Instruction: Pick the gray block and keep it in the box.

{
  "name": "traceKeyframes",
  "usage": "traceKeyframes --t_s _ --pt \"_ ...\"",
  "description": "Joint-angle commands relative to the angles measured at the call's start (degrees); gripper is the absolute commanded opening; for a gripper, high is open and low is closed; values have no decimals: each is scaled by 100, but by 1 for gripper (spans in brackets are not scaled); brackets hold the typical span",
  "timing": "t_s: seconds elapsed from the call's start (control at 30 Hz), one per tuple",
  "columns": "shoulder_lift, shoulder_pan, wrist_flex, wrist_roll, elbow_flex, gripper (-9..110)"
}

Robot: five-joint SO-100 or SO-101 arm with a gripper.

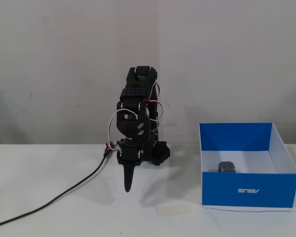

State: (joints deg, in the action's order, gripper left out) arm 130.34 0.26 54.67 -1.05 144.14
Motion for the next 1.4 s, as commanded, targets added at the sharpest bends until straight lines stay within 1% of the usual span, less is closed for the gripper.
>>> traceKeyframes --t_s 0.0,0.4,0.63,0.9,1.17,1.37 --pt "712 -35 -255 -35 325 0" --pt "2136 -229 -369 -44 1529 0" --pt "3735 -185 18 -44 2127 0" --pt "4307 -79 229 -9 2312 0" --pt "6469 -88 1116 53 2830 0" --pt "6601 -53 1230 53 2883 0"
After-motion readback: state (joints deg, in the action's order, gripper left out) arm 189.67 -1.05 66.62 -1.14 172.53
